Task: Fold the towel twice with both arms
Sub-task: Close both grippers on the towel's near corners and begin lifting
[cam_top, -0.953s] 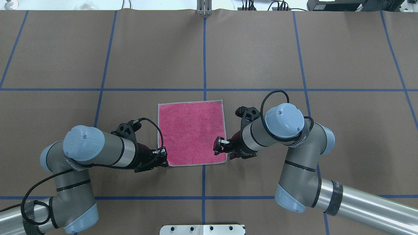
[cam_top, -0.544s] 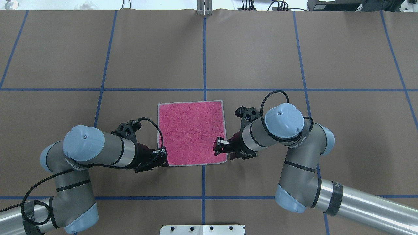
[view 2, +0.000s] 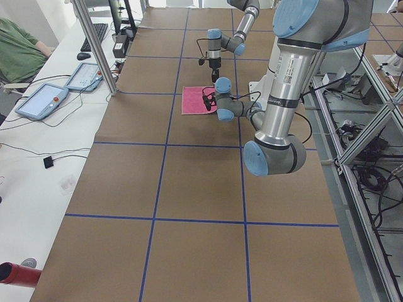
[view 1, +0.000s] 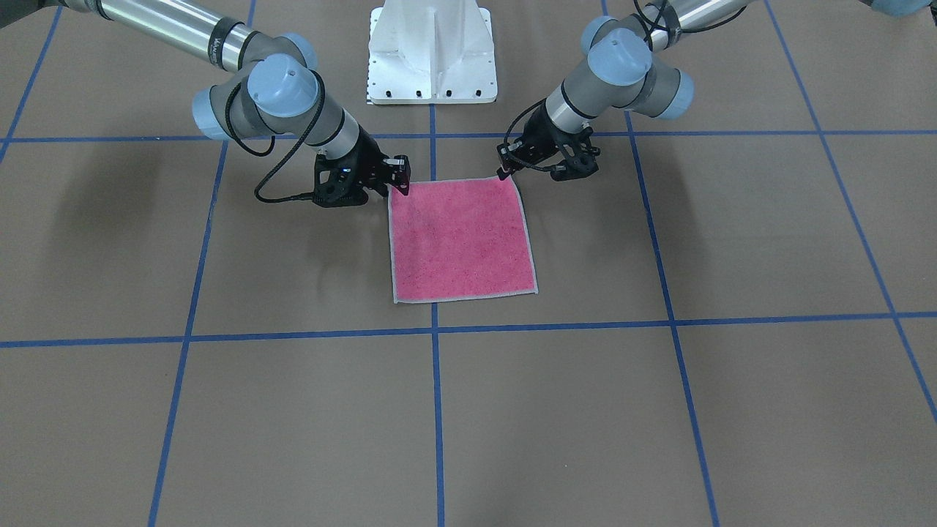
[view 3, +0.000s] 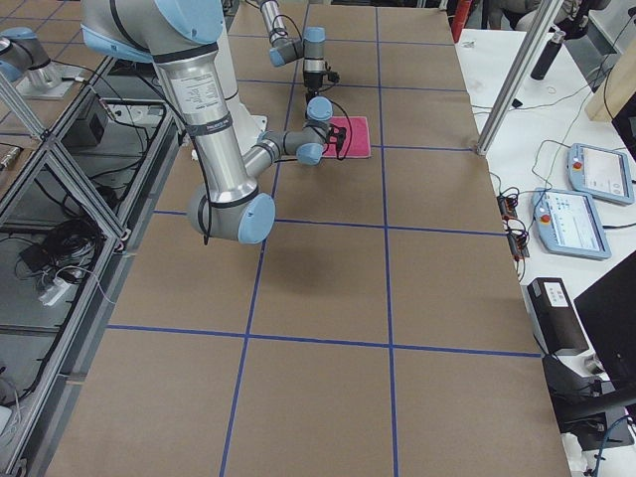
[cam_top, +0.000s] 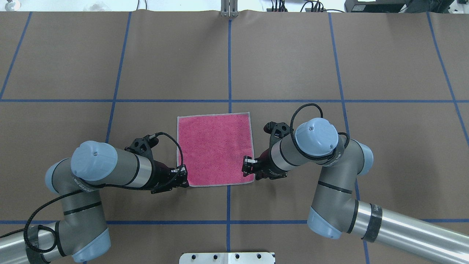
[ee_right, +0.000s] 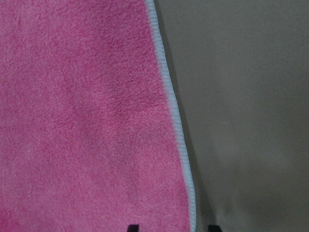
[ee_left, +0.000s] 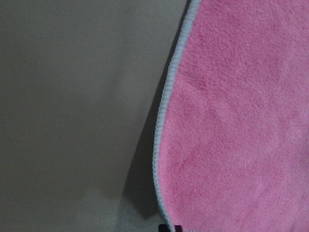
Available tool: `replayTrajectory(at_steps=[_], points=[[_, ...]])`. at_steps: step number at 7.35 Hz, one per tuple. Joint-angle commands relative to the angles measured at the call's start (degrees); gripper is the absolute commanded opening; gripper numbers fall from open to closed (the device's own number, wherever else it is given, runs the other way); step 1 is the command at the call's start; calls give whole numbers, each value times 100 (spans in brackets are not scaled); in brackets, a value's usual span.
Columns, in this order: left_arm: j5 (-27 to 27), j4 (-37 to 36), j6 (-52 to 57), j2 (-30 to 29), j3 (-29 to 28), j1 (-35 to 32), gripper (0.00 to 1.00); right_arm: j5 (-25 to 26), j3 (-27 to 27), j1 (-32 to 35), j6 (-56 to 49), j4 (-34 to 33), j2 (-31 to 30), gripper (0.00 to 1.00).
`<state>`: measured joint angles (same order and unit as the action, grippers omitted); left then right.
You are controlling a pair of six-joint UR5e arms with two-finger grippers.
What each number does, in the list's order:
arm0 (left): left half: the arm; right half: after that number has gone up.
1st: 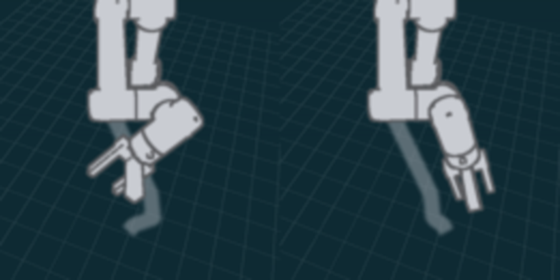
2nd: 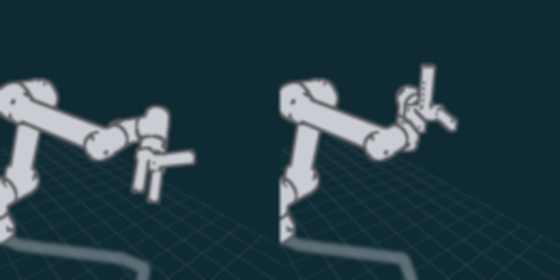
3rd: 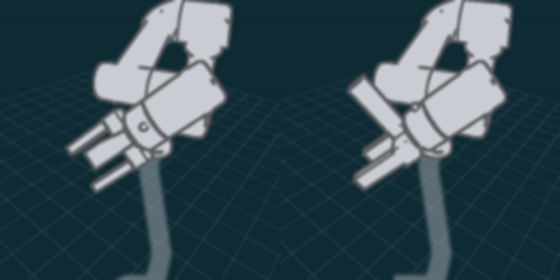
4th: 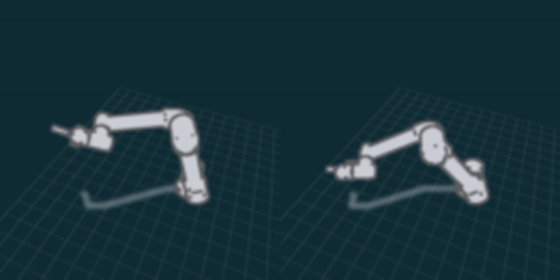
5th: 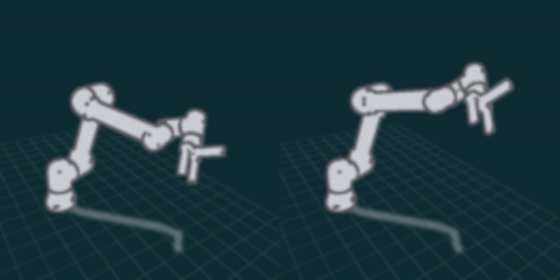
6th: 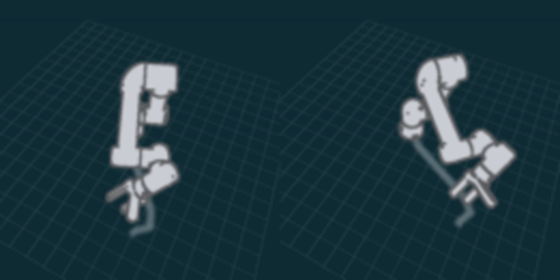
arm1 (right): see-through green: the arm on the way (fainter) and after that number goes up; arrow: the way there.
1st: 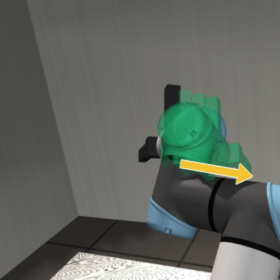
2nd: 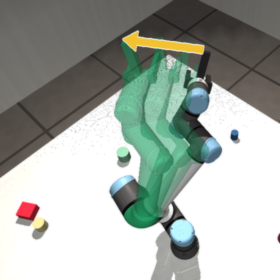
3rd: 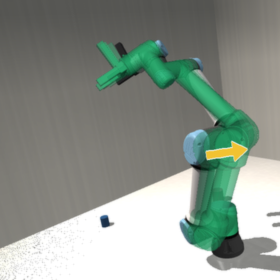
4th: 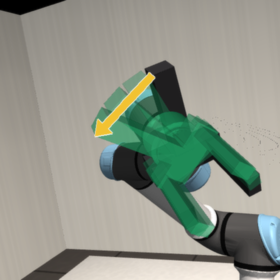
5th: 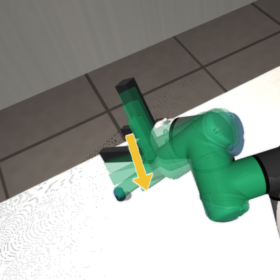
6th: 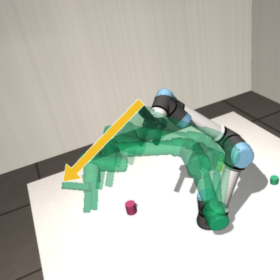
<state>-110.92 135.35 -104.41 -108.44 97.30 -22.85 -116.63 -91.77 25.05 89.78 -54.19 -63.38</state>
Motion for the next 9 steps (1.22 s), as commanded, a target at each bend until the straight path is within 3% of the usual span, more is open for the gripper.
replayTrajectory(at_steps=[1,5,7,9], points=[[0,0,0,7,-9,0,0,0,1,0,14,5,10,0],[-8,9,0,-36,-1,0,0,-18,-113,17,40,14,10,0],[-43,44,9,-124,122,0,0,-175,-612,78,49,-56,-129,0],[-331,26,17,-116,298,-9,0,-237,-649,79,49,-13,-200,0]])
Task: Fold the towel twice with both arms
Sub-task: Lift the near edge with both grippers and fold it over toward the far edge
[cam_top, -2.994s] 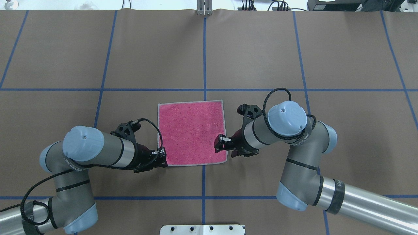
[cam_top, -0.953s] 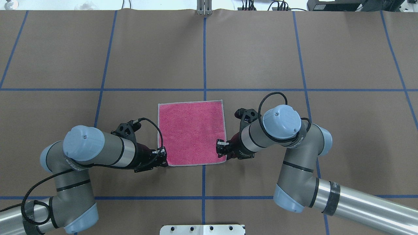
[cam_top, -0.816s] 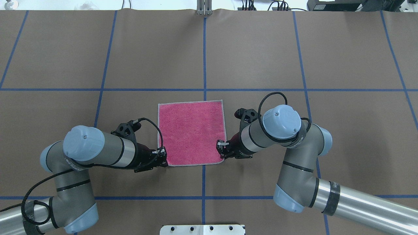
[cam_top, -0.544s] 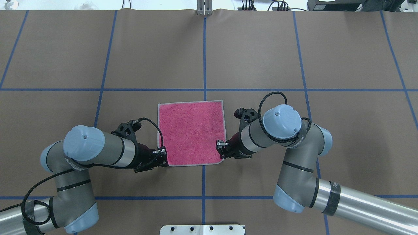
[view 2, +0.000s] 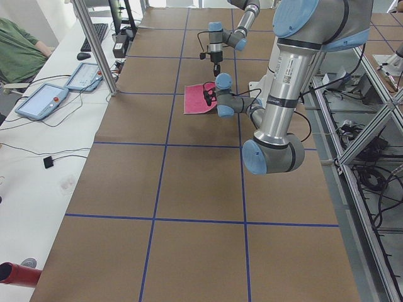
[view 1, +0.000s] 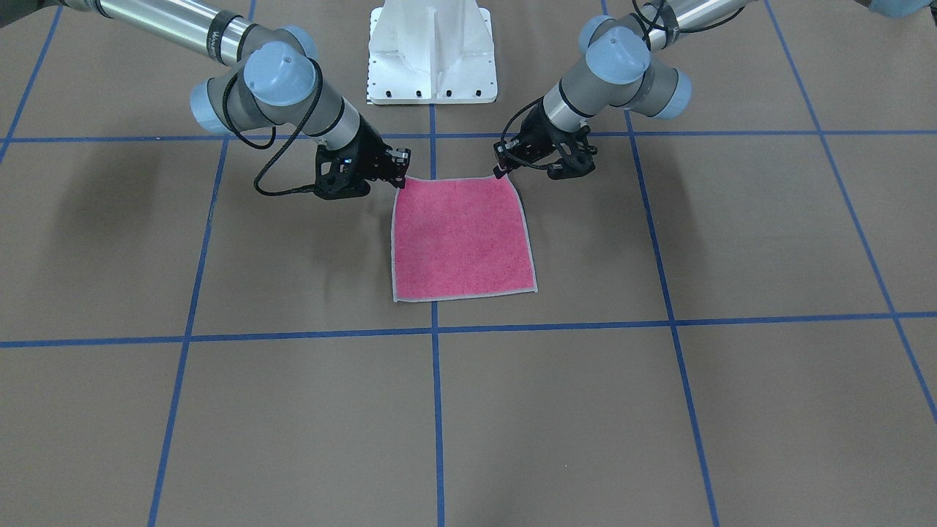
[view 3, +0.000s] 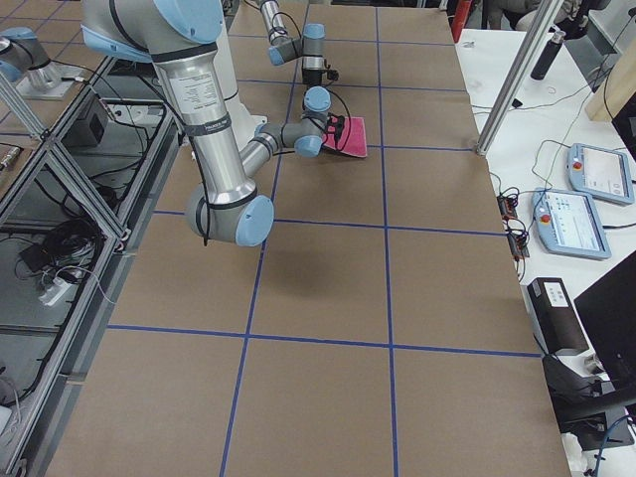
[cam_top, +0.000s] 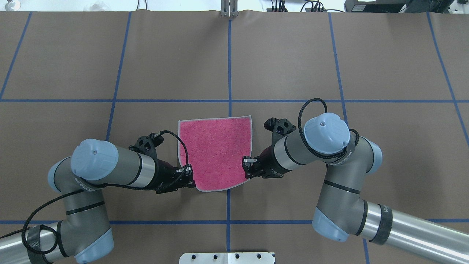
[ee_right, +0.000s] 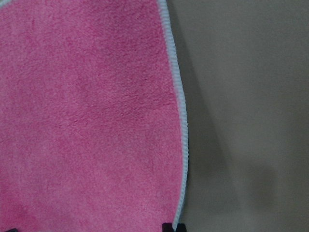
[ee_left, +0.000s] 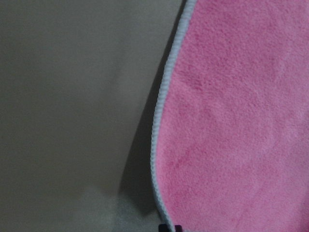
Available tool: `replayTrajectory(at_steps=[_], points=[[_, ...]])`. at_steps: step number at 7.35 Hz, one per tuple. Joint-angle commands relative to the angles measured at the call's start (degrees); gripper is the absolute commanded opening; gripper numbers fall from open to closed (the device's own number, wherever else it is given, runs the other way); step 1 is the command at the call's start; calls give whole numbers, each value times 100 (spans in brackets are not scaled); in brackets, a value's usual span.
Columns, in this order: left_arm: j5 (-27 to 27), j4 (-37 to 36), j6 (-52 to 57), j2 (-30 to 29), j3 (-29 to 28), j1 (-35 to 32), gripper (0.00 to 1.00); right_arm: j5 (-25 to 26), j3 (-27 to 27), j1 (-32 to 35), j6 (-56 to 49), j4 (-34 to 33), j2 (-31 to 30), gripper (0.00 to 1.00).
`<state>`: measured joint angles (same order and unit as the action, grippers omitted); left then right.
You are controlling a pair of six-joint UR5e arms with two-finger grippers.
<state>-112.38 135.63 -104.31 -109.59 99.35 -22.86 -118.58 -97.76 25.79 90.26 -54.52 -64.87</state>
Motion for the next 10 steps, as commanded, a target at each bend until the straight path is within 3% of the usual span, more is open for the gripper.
replayTrajectory(at_steps=[1,5,8,10], points=[[-214,-1,16,-1,128,-26,0,-59,-146,5,10,29,-122,0],[-188,7,103,-54,58,-718,0,2,37,444,-25,3,-8,0],[-188,-10,104,-501,-433,-948,0,230,879,541,-43,20,694,0],[-188,7,95,-511,-618,-984,0,248,960,673,-43,20,713,0]])
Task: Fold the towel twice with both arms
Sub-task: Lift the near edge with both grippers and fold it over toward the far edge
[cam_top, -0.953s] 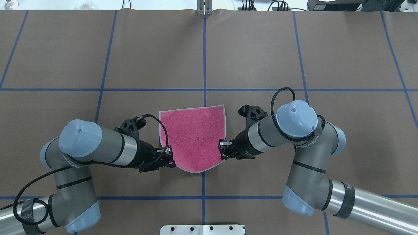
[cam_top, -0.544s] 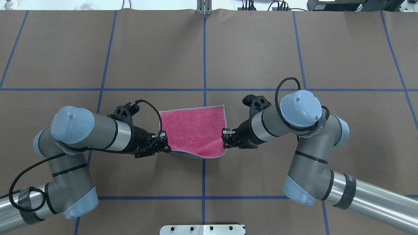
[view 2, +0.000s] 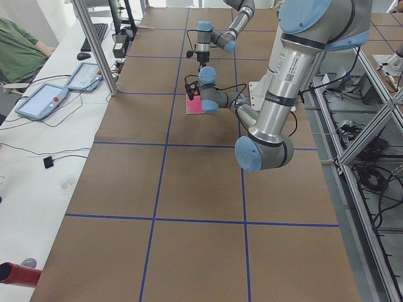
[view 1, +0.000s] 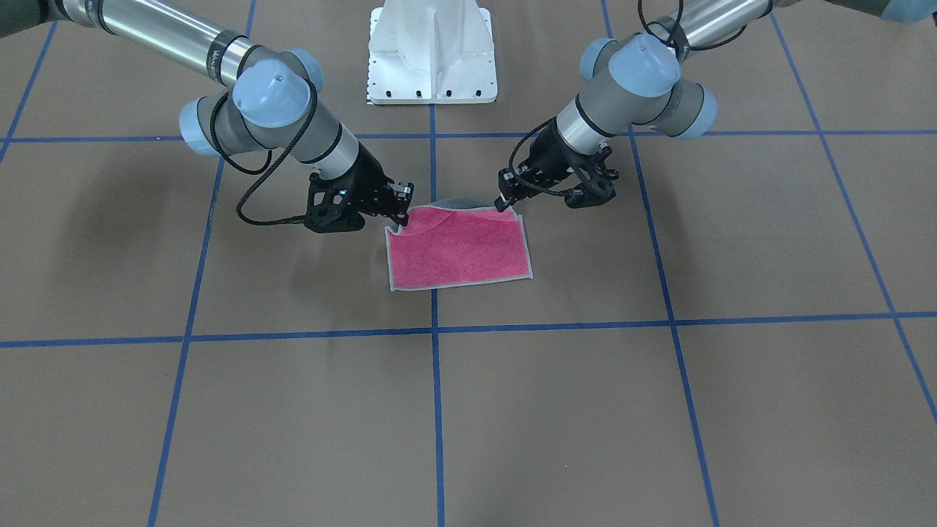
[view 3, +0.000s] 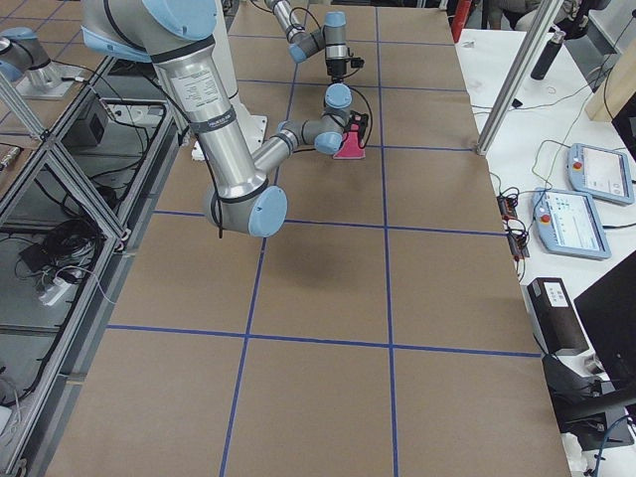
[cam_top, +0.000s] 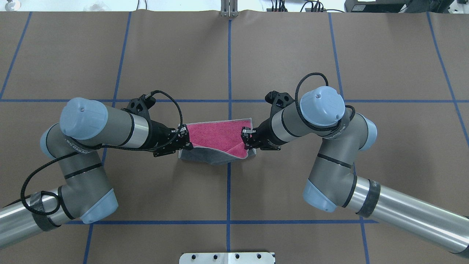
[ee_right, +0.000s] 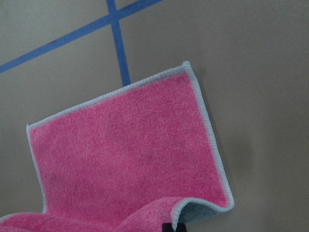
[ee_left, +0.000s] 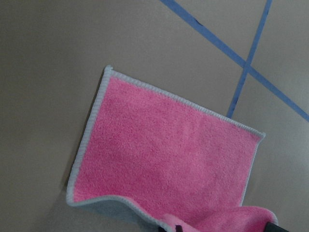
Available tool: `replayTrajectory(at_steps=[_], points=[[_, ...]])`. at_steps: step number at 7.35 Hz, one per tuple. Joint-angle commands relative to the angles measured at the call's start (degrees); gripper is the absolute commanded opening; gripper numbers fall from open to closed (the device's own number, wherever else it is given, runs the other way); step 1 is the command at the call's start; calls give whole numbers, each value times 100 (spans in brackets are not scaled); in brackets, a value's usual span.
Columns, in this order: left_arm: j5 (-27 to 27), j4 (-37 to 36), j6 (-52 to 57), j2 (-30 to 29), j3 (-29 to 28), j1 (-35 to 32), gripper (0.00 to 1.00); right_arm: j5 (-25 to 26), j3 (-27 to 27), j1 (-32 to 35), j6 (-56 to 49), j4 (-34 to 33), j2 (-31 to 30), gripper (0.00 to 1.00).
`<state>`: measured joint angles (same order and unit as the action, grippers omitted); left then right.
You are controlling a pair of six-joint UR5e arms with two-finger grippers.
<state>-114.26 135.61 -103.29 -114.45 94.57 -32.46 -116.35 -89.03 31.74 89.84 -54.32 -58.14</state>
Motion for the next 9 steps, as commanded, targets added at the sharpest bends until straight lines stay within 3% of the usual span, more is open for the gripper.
replayTrajectory(at_steps=[1,4,9], points=[[17,18,-16,-50,-236,-41,0,25,227,174,-19,1,66,0],[26,18,-16,-51,-412,-146,0,314,728,201,-37,53,347,0],[26,27,-16,-350,-852,-147,0,437,773,254,-37,53,435,0]])
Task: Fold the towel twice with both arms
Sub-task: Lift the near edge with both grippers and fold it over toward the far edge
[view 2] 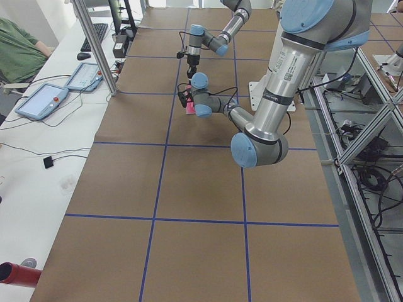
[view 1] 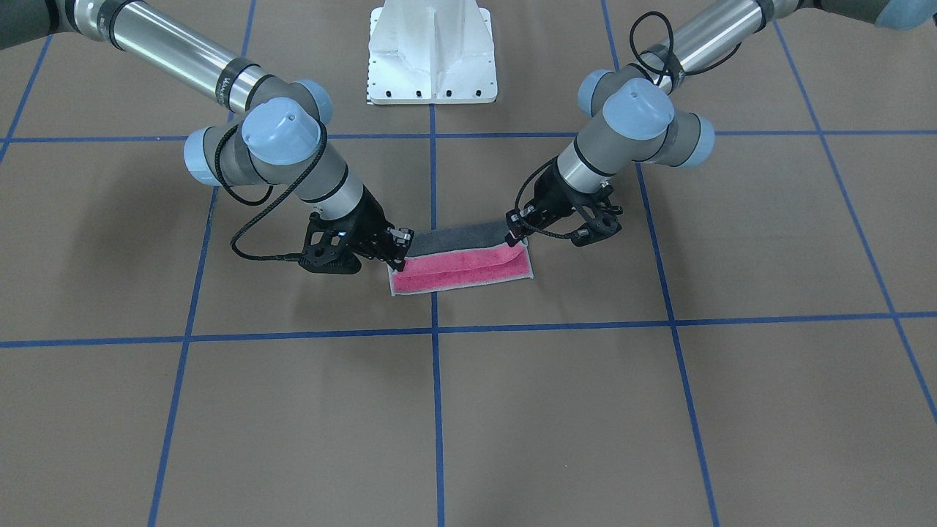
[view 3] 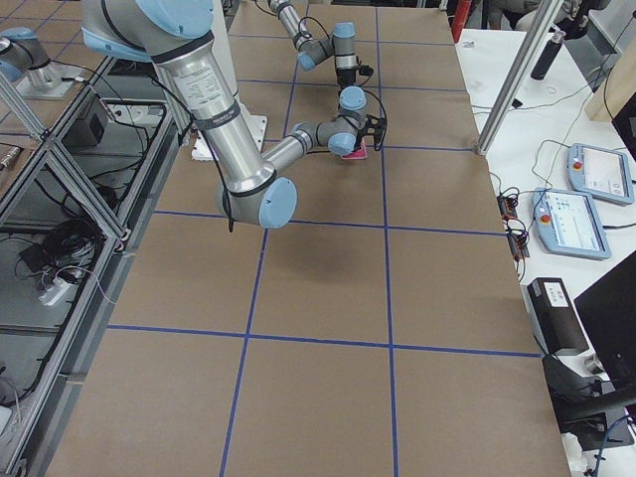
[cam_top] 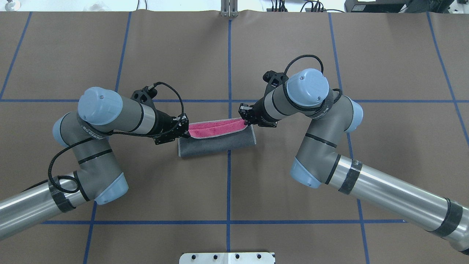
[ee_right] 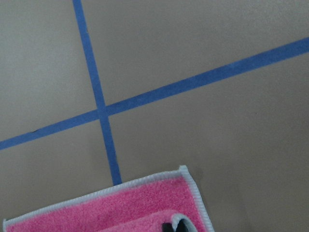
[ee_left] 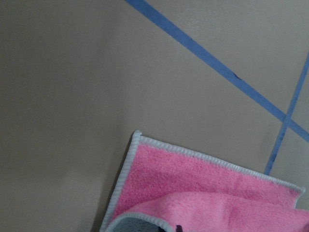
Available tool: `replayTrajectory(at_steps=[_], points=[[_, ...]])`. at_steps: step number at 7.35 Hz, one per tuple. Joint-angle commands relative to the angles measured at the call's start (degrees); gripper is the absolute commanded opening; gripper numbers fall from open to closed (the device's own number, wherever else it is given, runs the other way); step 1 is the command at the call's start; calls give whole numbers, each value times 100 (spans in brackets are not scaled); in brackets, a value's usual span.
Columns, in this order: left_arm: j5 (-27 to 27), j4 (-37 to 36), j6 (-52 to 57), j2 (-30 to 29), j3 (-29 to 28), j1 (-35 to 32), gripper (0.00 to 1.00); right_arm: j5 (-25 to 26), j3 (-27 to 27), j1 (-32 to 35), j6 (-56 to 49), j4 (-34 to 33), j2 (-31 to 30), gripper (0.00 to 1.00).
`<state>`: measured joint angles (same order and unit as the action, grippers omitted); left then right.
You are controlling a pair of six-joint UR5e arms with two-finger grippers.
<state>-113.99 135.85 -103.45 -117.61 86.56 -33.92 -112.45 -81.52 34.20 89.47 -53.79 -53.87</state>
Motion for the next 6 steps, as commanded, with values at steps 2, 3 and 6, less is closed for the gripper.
replayTrajectory(at_steps=[2,3,6], points=[[0,3,0,-34,-52,-79,0,118,144,16,0,9,17,0],[0,3,9,-34,-52,-114,0,127,153,25,0,9,17,0],[0,3,18,-25,-69,-106,0,127,180,52,0,9,8,0]])
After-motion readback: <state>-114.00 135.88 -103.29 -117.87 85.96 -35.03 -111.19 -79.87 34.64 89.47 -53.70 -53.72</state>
